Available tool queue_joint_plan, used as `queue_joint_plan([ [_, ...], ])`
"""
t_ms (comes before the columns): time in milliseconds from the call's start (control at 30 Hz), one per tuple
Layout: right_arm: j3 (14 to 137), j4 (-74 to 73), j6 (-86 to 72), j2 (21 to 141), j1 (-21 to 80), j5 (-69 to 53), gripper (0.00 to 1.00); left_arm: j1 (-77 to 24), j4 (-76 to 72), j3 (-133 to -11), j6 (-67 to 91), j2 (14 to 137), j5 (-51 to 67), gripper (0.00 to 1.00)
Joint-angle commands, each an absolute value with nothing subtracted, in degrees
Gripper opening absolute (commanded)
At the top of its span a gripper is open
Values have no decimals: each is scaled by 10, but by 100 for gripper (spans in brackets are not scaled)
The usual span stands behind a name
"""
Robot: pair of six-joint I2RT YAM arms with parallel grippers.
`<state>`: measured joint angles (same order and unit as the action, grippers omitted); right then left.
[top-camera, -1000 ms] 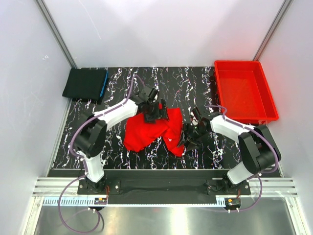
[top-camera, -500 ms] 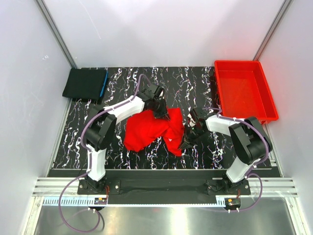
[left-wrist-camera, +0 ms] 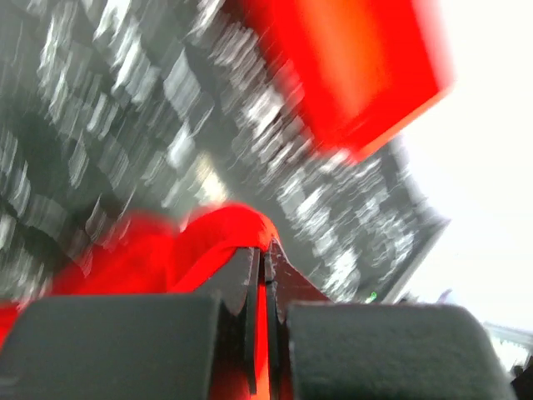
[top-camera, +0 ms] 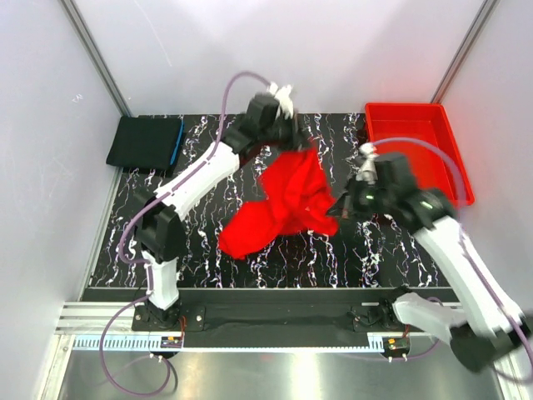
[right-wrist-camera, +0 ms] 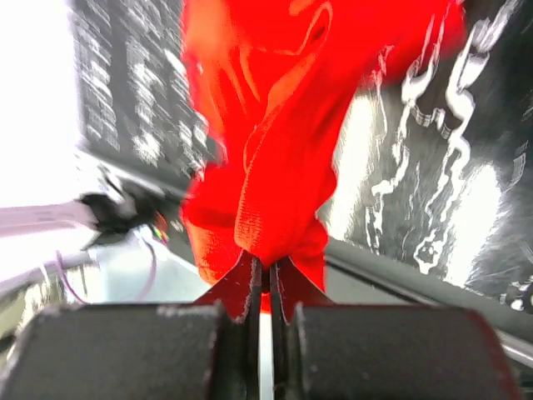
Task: Fold and stack the t-shirts
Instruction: Move the tshirt to the center of the board
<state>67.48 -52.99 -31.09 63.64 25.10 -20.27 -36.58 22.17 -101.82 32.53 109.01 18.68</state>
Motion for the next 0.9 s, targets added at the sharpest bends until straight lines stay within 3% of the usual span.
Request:
queue_joint_plan([
  [0, 759, -642, -341, 544, 250, -85, 0, -385, 102, -1175, 372, 1112, 223, 0],
  [133, 823, -685, -357, 476, 250, -24, 0, -405, 70, -1430, 451, 1216, 273, 0],
  [200, 830, -682, -350, 470, 250, -76, 0, -405, 35, -1464, 496, 1241, 286, 0],
  [400, 816, -609, -316, 515, 251, -312, 0, -346, 68, -1327, 447, 1125, 284, 0],
  [500, 802, -533, -336, 569, 271, -398, 0, -268, 134, -1275, 412, 1100, 346, 0],
  [633, 838, -424, -366, 720, 449, -403, 0, -138, 270, -1190, 318, 1055, 373, 0],
  [667, 852, -405, -370, 754, 450, -407, 0, -117, 271, -1180, 296, 1048, 363, 0],
  [700, 866, -393, -372, 785, 485, -411, 10, -96, 332, -1173, 277, 1046, 341, 12],
  [733, 881, -389, -368, 849, 491, -415, 24, -53, 375, -1182, 248, 1049, 313, 43],
  [767, 902, -374, -370, 876, 492, -426, 37, -34, 471, -1200, 236, 1049, 280, 46],
  [833, 909, -335, -374, 917, 489, -407, 68, -3, 514, -1202, 195, 1036, 207, 60],
  [867, 917, -338, -376, 924, 487, -384, 78, -2, 544, -1200, 182, 1022, 180, 81],
])
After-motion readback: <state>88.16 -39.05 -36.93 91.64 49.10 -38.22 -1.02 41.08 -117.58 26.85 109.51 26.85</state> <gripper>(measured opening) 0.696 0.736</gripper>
